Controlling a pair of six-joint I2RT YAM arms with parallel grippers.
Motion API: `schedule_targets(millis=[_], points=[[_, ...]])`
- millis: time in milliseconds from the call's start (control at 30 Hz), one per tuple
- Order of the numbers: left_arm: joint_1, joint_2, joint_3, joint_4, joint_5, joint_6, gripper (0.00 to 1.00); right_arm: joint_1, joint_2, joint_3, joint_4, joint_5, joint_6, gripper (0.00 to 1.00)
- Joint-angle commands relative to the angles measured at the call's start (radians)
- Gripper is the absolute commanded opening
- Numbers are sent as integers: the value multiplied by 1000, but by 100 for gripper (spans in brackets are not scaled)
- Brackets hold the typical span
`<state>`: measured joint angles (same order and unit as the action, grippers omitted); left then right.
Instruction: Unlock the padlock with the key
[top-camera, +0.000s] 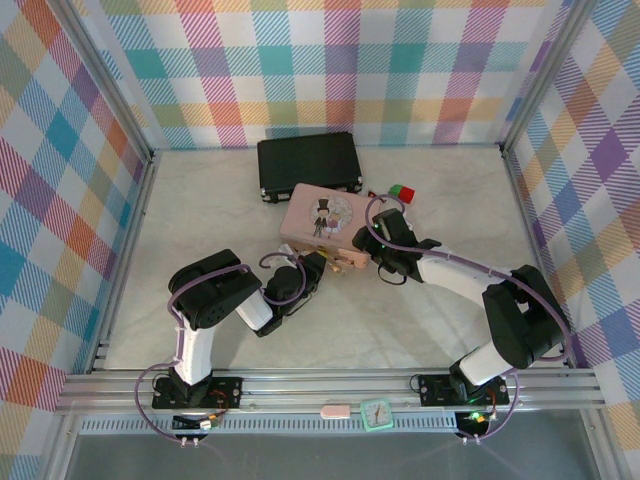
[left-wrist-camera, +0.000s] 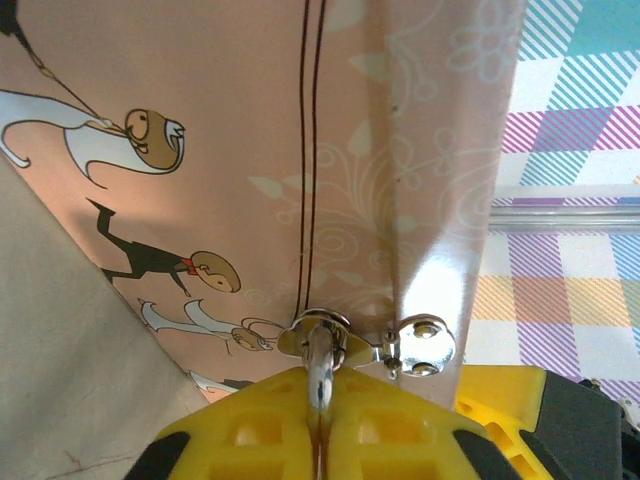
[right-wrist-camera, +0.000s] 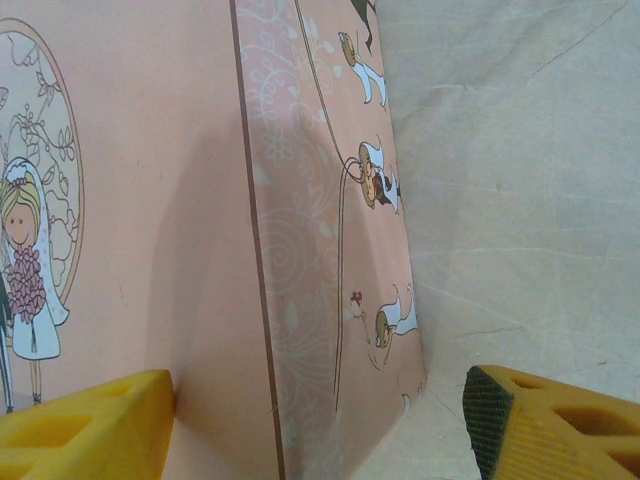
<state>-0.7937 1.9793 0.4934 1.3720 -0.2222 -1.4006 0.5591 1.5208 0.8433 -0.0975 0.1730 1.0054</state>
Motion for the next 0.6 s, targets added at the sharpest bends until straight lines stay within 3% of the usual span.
schedule_targets(millis=[0, 367, 567], points=[[-1, -5, -35, -19, -28, -12, 14, -11, 15, -20, -105, 27, -25, 75], [-3, -29, -57, -19, -51, -5, 15, -7, 21, -12, -113, 33, -26, 75], [-4, -21, -48, -18, -45, -6, 7, -5, 25, -6, -113, 30, -27, 75]])
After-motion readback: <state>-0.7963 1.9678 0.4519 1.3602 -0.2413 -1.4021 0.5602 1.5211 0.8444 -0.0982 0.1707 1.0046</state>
